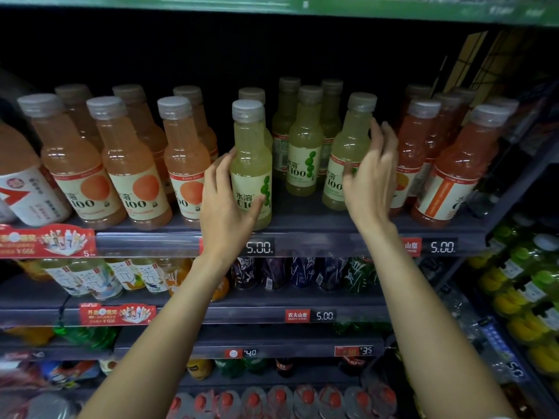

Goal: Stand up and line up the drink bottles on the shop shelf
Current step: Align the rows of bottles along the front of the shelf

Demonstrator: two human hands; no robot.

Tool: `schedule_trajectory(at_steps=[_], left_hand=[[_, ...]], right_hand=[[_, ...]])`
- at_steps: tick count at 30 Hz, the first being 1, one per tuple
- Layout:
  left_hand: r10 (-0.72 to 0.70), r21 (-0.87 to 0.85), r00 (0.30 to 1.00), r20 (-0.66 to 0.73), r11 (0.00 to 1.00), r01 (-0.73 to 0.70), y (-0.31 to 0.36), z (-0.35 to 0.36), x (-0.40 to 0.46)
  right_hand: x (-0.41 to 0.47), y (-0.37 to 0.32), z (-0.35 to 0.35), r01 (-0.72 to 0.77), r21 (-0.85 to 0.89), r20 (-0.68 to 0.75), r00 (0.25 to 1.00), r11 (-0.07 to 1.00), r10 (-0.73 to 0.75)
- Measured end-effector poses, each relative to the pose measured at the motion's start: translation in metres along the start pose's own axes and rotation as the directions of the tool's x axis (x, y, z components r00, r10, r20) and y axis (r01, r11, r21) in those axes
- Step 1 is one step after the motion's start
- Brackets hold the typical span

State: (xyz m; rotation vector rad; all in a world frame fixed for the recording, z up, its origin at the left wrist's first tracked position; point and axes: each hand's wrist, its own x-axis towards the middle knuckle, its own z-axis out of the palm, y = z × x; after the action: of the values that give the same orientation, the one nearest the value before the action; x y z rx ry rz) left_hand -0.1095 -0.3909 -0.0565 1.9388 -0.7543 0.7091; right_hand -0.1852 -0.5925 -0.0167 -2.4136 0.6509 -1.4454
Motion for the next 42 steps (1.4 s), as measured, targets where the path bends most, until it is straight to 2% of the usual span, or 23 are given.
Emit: schedule_trajectory(at_steps=[2, 4, 6, 8, 10, 12, 14, 16, 21, 24, 27, 31, 34, 37, 39, 42], left_hand=[[-0.001, 0.009, 1.000, 0.000, 1.000, 0.001, 0.000, 0.000, 0.000], [-0.005, 0.022, 1.000, -0.001, 1.000, 0.005, 0.000, -0.001, 0.000], [-0.003, 0.028, 1.000, 0.002, 1.000, 0.003, 0.001, -0.001, 0.001], [-0.001, 0.029, 1.000, 0.003, 1.000, 0.001, 0.000, -0.001, 0.001], [-0.004, 0.033, 1.000, 0.001, 0.999, 0.004, 0.000, -0.001, 0.000], [-0.011, 0.030, 1.000, -0.003, 0.999, 0.011, 0.001, -0.001, 0.000], [-0.012, 0.023, 1.000, -0.006, 1.000, 0.013, 0.001, -0.001, 0.000], [-0.010, 0.018, 1.000, -0.009, 1.000, 0.010, 0.001, -0.001, 0.000], [-0.007, 0.004, 1.000, -0.003, 1.000, 0.007, -0.002, -0.001, 0.000], [-0.007, 0.006, 1.000, -0.004, 1.000, 0.007, -0.001, -0.001, 0.000], [-0.002, 0.020, 1.000, -0.002, 1.000, 0.002, 0.000, -0.004, 0.000], [-0.001, 0.025, 1.000, -0.002, 1.000, 0.001, 0.002, -0.005, 0.000], [-0.005, 0.024, 1.000, -0.012, 1.000, 0.006, 0.003, -0.004, 0.000], [-0.007, 0.035, 1.000, -0.014, 0.999, 0.008, 0.002, -0.004, -0.001], [-0.006, 0.042, 1.000, -0.013, 0.999, 0.007, 0.002, -0.004, -0.001], [-0.005, 0.049, 1.000, -0.016, 0.999, 0.006, 0.001, -0.003, -0.001]], right_hand=[[-0.008, -0.012, -0.002, 0.134, -0.042, -0.122, 0.983, 0.990, -0.139], [-0.011, -0.023, 0.007, 0.304, -0.043, -0.096, 0.947, 0.952, -0.307], [-0.003, -0.031, 0.025, 0.505, -0.102, 0.098, 0.862, 0.857, -0.497], [0.010, -0.038, 0.043, 0.668, -0.159, 0.332, 0.729, 0.726, -0.598], [0.020, -0.040, 0.055, 0.807, -0.293, 0.570, 0.578, 0.513, -0.583], [0.026, -0.037, 0.059, 0.873, -0.394, 0.736, 0.487, 0.287, -0.470], [0.025, -0.033, 0.057, 0.873, -0.459, 0.763, 0.483, 0.167, -0.430], [0.020, -0.029, 0.059, 0.867, -0.489, 0.769, 0.483, 0.102, -0.418], [0.017, -0.023, 0.054, 0.827, -0.540, 0.727, 0.551, 0.154, -0.410], [0.014, -0.029, 0.055, 0.798, -0.547, 0.724, 0.603, 0.253, -0.335], [0.012, -0.036, 0.054, 0.749, -0.586, 0.699, 0.661, 0.309, -0.273], [0.017, -0.035, 0.046, 0.727, -0.559, 0.721, 0.663, 0.398, -0.199], [0.025, -0.040, 0.044, 0.678, -0.476, 0.662, 0.695, 0.560, -0.279], [0.039, -0.047, 0.047, 0.553, -0.333, 0.519, 0.784, 0.764, -0.341], [0.049, -0.052, 0.053, 0.519, -0.306, 0.503, 0.800, 0.798, -0.327], [0.058, -0.061, 0.063, 0.476, -0.303, 0.572, 0.784, 0.826, -0.243]])
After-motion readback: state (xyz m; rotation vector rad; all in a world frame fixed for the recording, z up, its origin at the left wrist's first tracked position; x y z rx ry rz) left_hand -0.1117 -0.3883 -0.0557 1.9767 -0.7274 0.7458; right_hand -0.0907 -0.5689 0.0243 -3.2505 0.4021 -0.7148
